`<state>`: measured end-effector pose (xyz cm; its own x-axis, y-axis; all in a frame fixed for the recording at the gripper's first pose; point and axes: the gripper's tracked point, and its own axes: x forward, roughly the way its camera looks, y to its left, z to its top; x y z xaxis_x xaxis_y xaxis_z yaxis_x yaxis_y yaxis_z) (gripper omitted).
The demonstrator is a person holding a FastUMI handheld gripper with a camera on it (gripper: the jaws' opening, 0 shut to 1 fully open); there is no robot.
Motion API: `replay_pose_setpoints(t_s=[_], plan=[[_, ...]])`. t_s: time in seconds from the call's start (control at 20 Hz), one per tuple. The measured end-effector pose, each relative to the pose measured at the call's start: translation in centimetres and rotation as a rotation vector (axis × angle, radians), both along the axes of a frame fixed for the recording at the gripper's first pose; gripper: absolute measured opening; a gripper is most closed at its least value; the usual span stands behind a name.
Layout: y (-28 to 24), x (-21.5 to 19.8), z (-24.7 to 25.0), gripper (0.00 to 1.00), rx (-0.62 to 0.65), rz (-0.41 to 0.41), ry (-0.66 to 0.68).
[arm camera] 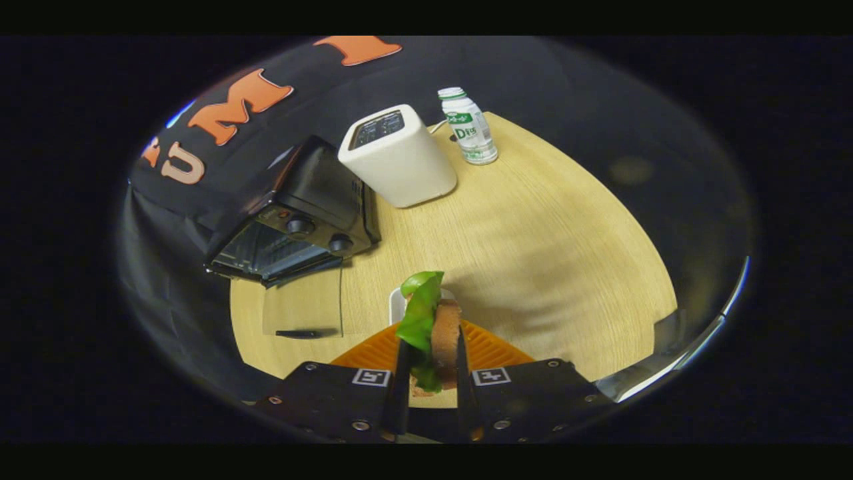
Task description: Open the toaster oven, put the food inside, and close the toaster oven door.
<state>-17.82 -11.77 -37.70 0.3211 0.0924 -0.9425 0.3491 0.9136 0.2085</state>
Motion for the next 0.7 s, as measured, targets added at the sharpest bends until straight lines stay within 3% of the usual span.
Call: replay_pose_setpoints(t_s=[0.35, 0.7], plan=[[6.5, 4.3, 4.7, 0.3, 0.112, -0.003, -0.149], [15.4, 7.9, 3.4, 0.3, 0.314, -0.015, -0.205]])
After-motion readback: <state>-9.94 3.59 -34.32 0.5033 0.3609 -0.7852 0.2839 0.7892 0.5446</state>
